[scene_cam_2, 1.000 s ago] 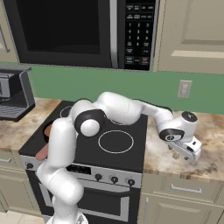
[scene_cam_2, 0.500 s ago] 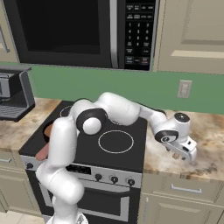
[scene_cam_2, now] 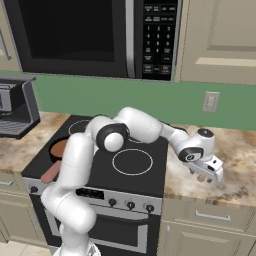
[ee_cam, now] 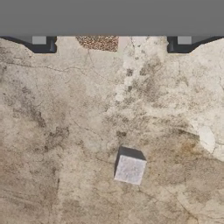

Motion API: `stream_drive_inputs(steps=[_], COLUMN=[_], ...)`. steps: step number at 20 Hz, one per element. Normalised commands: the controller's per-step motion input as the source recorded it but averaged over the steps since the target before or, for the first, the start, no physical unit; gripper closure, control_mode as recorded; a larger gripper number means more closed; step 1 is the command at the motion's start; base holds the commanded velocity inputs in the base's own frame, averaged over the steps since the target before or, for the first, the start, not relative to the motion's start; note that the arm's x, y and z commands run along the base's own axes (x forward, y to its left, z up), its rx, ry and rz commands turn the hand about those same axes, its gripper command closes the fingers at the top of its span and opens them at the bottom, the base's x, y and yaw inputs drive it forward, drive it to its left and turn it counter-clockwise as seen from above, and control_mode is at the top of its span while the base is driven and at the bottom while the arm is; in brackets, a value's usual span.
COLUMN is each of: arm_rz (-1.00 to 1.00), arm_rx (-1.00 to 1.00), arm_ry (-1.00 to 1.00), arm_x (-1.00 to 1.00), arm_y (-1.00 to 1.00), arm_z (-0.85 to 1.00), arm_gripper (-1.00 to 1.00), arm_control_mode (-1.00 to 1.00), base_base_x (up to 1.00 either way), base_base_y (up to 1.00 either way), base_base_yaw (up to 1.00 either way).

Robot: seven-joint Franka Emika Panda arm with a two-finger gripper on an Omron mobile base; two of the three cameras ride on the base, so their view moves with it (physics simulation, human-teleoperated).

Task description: Pick up the sugar cube(s) and place them in the saucepan with hot chocolate.

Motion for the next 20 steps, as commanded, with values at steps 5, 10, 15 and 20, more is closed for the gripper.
stream_drive_inputs(steps=[5,10,15,20], arm_rz=[0.00,0.00,-0.01,-0.02], arm_rx=[0.00,0.04,0.04,0.03], arm_ry=[0.00,0.04,0.01,0.01], arm_x=[0.05,-0.05,-0.16,-0.14], arm_y=[-0.04,0.00,0.00,0.03], arm_z=[-0.11,-0.11,-0.12,-0.13], arm_gripper=[-1.00,-1.00,-1.00,-1.00], arm_control_mode=[-1.00,-1.00,-1.00,-1.00], base_base_x=[0.00,0.00,0.00,0.00], base_base_y=[0.00,0.00,0.00,0.00], base_base_yaw=[0.00,0.00,0.00,0.00])
